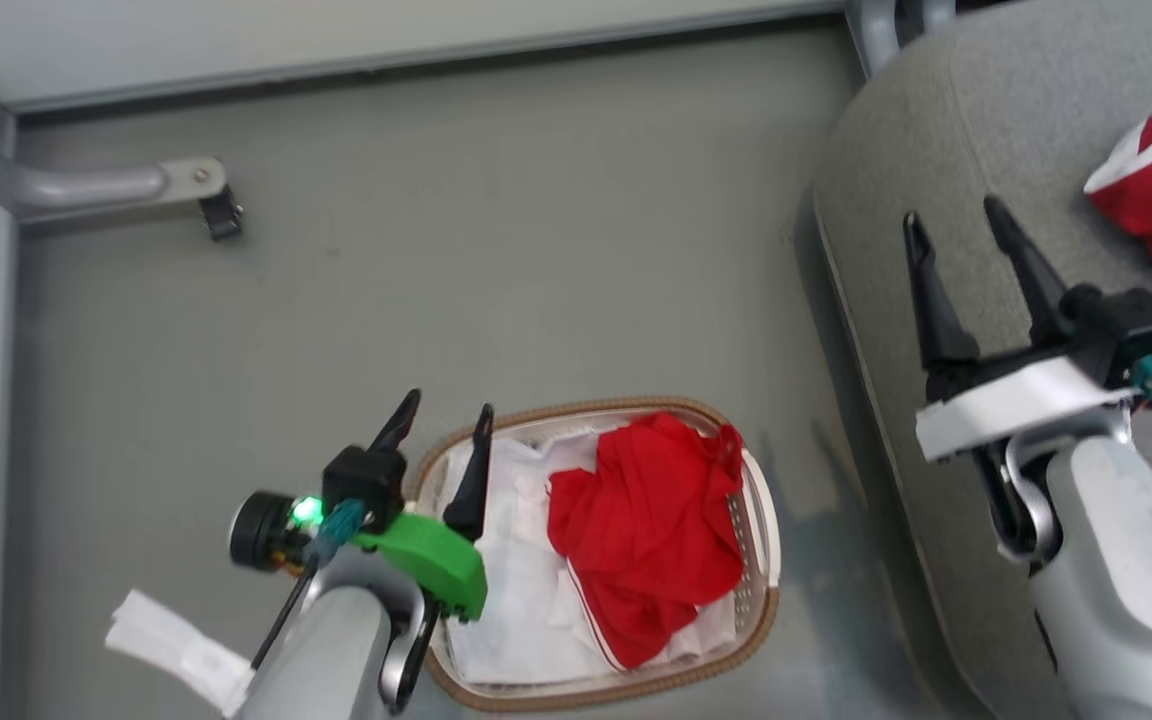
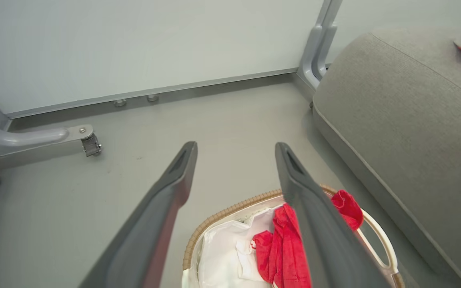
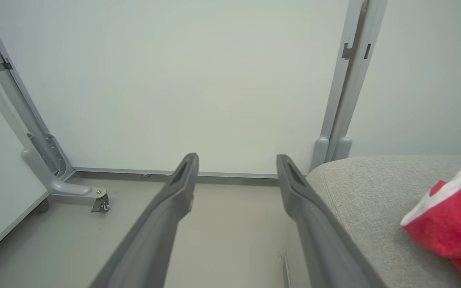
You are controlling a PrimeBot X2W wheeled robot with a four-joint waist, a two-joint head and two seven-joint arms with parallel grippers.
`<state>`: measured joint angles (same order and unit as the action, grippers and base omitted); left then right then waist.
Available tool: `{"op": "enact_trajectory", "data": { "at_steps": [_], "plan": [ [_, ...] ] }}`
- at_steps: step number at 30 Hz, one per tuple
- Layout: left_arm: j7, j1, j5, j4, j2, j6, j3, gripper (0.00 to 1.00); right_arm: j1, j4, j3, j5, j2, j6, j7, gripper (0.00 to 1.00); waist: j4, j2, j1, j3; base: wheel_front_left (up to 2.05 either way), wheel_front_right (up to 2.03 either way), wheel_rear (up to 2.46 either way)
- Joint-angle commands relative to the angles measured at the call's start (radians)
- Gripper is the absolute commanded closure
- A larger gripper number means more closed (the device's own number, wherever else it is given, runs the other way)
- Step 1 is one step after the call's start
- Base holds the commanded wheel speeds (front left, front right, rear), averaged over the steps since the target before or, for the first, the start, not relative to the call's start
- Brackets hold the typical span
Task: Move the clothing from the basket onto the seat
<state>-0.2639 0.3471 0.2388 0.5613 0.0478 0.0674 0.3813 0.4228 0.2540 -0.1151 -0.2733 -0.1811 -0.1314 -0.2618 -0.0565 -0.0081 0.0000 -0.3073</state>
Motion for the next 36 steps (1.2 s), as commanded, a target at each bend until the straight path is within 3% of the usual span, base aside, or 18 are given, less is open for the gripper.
{"op": "enact_trajectory", "data": {
  "at_steps": [1, 13, 26, 36],
  "plan": [
    [-0.001, 0.057, -0.005, 0.023, 0.006, 0.009, 0.011, 0.0, 0.034, -0.015, 0.001, -0.009, 0.0, 0.001, -0.005, 0.0, -0.104, 0.0081, 0.0, -0.151, 0.0, 0.0, 0.0],
    [-0.001, 0.287, 0.007, 0.292, 0.007, 0.04, 0.165, 0.0, 0.172, -0.104, -0.008, -0.027, 0.031, 0.001, -0.005, 0.0, -0.211, 0.0081, 0.0, -0.358, 0.0, 0.0, 0.0],
    [0.004, 0.426, 0.091, 0.539, 0.006, 0.056, 0.306, 0.0, 0.211, -0.132, -0.02, -0.028, 0.059, 0.001, -0.005, 0.0, -0.269, 0.0081, 0.0, -0.51, 0.0, 0.0, 0.0],
    [0.048, 0.487, 0.026, 0.631, 0.006, 0.063, 0.517, 0.0, 0.219, -0.132, -0.039, -0.013, 0.073, 0.001, -0.005, 0.0, -0.288, 0.0081, 0.0, -0.574, 0.0, 0.0, 0.0]
  ]
}}
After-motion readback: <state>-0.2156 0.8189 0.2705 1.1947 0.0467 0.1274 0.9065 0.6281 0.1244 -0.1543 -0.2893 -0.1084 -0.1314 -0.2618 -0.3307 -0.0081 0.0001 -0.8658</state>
